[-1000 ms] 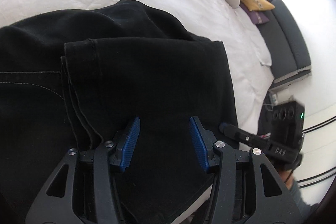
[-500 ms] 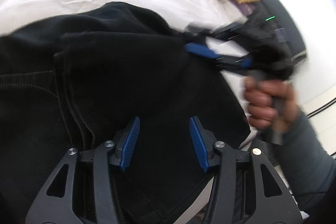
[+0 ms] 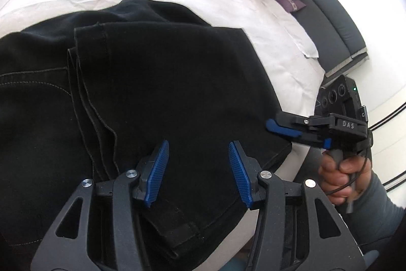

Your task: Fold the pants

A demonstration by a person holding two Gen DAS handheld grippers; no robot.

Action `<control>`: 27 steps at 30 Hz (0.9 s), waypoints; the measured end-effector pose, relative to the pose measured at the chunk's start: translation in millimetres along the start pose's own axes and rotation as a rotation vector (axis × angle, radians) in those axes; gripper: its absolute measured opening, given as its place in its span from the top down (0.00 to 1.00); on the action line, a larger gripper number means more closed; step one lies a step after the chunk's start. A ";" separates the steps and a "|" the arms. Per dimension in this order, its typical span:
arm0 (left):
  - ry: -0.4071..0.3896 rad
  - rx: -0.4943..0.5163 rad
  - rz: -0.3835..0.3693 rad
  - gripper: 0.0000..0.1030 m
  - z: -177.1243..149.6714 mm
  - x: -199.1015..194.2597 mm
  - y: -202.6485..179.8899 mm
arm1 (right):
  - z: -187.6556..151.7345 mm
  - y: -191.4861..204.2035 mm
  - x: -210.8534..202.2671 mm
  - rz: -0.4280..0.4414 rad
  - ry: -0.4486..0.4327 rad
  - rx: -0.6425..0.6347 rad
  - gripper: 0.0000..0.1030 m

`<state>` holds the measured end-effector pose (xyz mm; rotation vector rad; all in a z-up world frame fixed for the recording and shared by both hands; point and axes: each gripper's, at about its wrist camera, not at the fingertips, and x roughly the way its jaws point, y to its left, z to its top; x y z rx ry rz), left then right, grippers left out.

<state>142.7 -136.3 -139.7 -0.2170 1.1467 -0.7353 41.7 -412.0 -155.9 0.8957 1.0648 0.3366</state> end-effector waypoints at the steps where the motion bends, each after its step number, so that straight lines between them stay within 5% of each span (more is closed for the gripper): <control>1: -0.004 0.009 0.007 0.53 3.7 -2.5 -2.8 | -1.8 -3.4 -7.9 0.014 0.001 0.054 0.60; 3: -0.035 0.026 0.013 0.52 10.4 -4.8 -9.2 | -3.9 4.6 -22.9 0.066 -0.020 0.055 0.55; 5: -0.040 0.003 0.054 0.43 7.8 -4.4 -2.5 | -8.4 17.3 -27.5 0.114 -0.026 -0.007 0.34; 7: -0.049 -0.035 0.030 0.43 -0.5 -9.4 11.1 | -12.6 11.7 -15.4 0.085 0.008 0.001 0.26; 8: -0.052 -0.046 0.029 0.43 -0.9 -11.5 13.0 | -13.8 10.3 -0.7 0.056 0.029 0.022 0.37; 10: -0.069 -0.048 0.050 0.33 -1.2 -29.0 12.9 | -15.4 9.6 -0.6 0.008 0.005 0.038 0.41; 12: -0.153 -0.059 0.056 0.03 -9.0 -54.7 16.6 | -15.1 24.5 -7.9 0.050 -0.019 0.024 0.40; 13: -0.199 -0.085 0.047 0.00 -13.5 -69.7 22.7 | -14.8 32.5 -10.8 0.086 -0.031 -0.001 0.40; 17: -0.267 -0.220 0.065 0.00 -39.1 -122.3 53.4 | -8.6 64.4 1.5 0.171 -0.041 -0.066 0.40; 22: -0.469 -0.477 0.151 0.00 -104.0 -187.2 99.4 | -4.8 78.6 28.0 0.219 -0.013 -0.055 0.40; 27: -0.535 -0.703 0.115 0.00 -147.2 -201.8 133.9 | -3.4 84.9 42.0 0.235 0.015 -0.067 0.40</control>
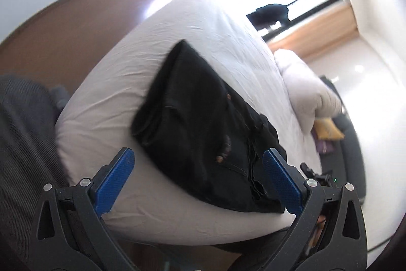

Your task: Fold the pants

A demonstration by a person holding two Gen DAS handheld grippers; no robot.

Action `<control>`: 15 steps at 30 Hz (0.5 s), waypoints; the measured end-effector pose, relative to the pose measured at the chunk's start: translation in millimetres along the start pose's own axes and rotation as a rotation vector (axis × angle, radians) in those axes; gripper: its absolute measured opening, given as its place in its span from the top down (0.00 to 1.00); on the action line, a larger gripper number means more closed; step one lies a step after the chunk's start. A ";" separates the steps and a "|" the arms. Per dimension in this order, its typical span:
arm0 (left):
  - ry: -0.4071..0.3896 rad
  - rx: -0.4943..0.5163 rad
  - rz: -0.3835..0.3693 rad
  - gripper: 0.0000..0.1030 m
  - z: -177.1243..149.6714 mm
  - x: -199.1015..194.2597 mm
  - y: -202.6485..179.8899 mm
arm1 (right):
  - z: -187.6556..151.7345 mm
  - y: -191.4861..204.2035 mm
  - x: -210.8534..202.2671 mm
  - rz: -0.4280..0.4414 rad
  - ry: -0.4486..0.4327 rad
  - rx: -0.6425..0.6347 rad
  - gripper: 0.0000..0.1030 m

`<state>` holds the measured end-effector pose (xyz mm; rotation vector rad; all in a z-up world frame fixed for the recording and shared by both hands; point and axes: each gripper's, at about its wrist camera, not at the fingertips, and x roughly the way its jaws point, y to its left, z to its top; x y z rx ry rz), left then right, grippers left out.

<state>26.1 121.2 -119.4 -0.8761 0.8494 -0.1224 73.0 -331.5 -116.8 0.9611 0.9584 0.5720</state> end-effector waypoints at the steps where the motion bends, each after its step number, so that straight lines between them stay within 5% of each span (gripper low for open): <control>1: 0.004 -0.041 -0.015 0.00 1.1 2.7 6.8 | 0.3 -0.7 0.4 0.010 -0.001 0.006 0.40; 9: 0.051 -0.206 -0.100 0.00 5.5 37.7 50.0 | 4.3 4.7 -4.6 0.025 -0.010 -0.015 0.40; 15: 0.004 -0.318 -0.183 0.02 18.7 57.1 76.1 | 5.2 0.6 -2.0 0.039 -0.013 0.007 0.40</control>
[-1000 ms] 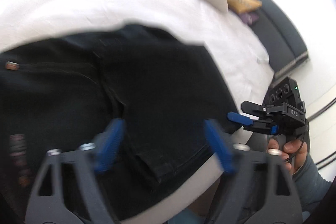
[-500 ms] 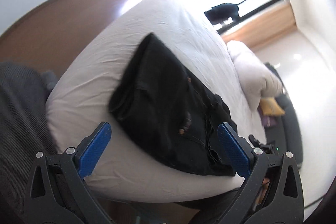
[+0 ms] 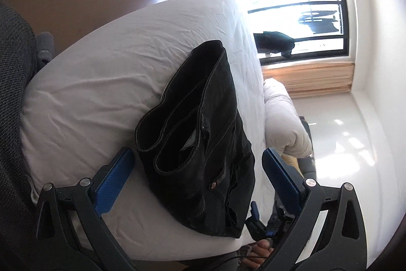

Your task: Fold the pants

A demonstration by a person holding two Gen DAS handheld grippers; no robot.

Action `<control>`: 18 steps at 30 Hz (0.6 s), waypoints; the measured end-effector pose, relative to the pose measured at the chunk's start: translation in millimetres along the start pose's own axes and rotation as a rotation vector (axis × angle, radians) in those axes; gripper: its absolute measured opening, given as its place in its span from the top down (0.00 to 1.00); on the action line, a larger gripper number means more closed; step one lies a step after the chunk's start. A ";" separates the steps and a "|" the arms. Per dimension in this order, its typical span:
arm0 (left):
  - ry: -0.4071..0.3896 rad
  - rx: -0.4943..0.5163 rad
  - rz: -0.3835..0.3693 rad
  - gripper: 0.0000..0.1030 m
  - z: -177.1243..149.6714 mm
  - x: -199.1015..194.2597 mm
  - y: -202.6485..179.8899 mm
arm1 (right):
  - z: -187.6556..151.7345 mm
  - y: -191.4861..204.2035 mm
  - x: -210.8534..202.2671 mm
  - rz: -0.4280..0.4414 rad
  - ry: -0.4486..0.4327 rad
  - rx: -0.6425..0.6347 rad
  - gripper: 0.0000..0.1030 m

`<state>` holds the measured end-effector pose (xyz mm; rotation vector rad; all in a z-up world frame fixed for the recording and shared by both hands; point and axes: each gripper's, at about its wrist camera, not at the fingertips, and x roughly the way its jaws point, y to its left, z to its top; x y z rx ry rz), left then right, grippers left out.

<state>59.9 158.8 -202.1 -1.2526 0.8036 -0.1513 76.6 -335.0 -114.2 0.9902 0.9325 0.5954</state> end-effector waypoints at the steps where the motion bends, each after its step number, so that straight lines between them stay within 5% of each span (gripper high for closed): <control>1: 0.000 -0.002 -0.003 0.02 1.3 0.1 0.6 | 0.2 -0.3 2.2 -0.001 0.002 0.003 0.40; 2: 0.001 0.000 0.000 0.08 0.8 4.2 0.3 | 0.4 -2.3 2.8 0.002 0.005 0.008 0.40; 6: 0.051 -0.005 0.023 0.63 -3.0 16.3 3.3 | 1.8 -7.9 11.5 0.012 0.025 0.024 0.40; 7: 0.060 -0.022 0.033 0.69 -6.9 15.8 2.8 | 2.3 -7.7 14.9 0.017 0.034 0.024 0.40; 11: 0.069 -0.085 0.009 0.78 -3.6 22.1 13.9 | 4.0 -3.2 32.5 0.016 0.083 0.008 0.40; 18: 0.061 -0.022 0.005 0.84 -3.3 17.4 -5.7 | 10.3 7.9 70.3 -0.020 0.186 -0.031 0.41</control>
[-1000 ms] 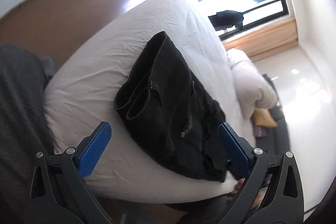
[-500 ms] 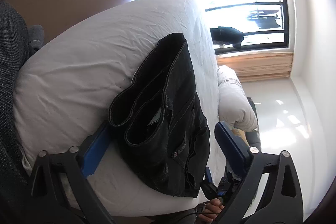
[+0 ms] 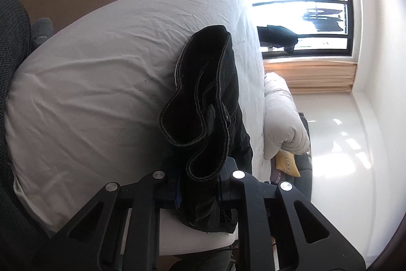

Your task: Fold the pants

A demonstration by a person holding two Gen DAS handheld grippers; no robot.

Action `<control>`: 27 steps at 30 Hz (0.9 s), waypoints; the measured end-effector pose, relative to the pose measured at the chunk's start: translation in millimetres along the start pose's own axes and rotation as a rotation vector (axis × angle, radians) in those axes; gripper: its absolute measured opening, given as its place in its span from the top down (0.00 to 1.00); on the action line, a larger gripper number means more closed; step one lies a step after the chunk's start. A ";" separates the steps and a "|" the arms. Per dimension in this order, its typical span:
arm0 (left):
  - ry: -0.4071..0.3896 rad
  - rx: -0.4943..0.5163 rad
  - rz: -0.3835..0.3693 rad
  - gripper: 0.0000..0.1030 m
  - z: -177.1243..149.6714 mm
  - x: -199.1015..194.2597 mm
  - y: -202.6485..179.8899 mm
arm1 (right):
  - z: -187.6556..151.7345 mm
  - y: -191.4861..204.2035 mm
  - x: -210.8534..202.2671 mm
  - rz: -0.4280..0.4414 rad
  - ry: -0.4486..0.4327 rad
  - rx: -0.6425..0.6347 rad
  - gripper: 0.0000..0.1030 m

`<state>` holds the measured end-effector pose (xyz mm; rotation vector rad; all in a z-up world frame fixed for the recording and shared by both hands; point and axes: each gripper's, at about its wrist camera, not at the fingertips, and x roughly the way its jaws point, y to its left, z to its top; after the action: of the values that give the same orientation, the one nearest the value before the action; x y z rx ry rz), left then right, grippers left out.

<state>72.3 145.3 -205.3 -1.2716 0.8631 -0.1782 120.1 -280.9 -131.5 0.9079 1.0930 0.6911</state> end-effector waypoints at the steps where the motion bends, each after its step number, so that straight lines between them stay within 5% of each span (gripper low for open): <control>1: 0.000 0.008 0.000 0.84 -0.1 -0.8 -3.6 | 2.8 3.4 5.5 0.001 0.012 -0.007 0.40; 5: -0.002 0.065 0.008 0.85 -0.9 1.5 -15.1 | 10.5 16.9 29.7 -0.019 0.079 -0.053 0.41; 8: -0.002 0.121 0.008 0.85 -2.8 3.2 -33.7 | 12.1 2.8 54.6 -0.143 0.150 -0.016 0.42; 15: 0.011 0.280 0.000 0.85 -16.7 15.0 -93.3 | 11.9 -0.1 55.1 -0.121 0.098 0.020 0.44; 19: 0.034 0.376 -0.005 0.85 -29.5 32.6 -133.3 | 18.0 10.3 30.0 -0.060 0.042 0.061 0.35; 27: 0.201 0.637 -0.011 0.85 -105.6 116.6 -228.9 | 34.8 21.4 -34.7 0.028 -0.004 0.021 0.27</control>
<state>159.4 -75.4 -60.9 -0.6673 0.8749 -0.5507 140.9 -309.2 -91.1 0.9438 1.0872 0.7015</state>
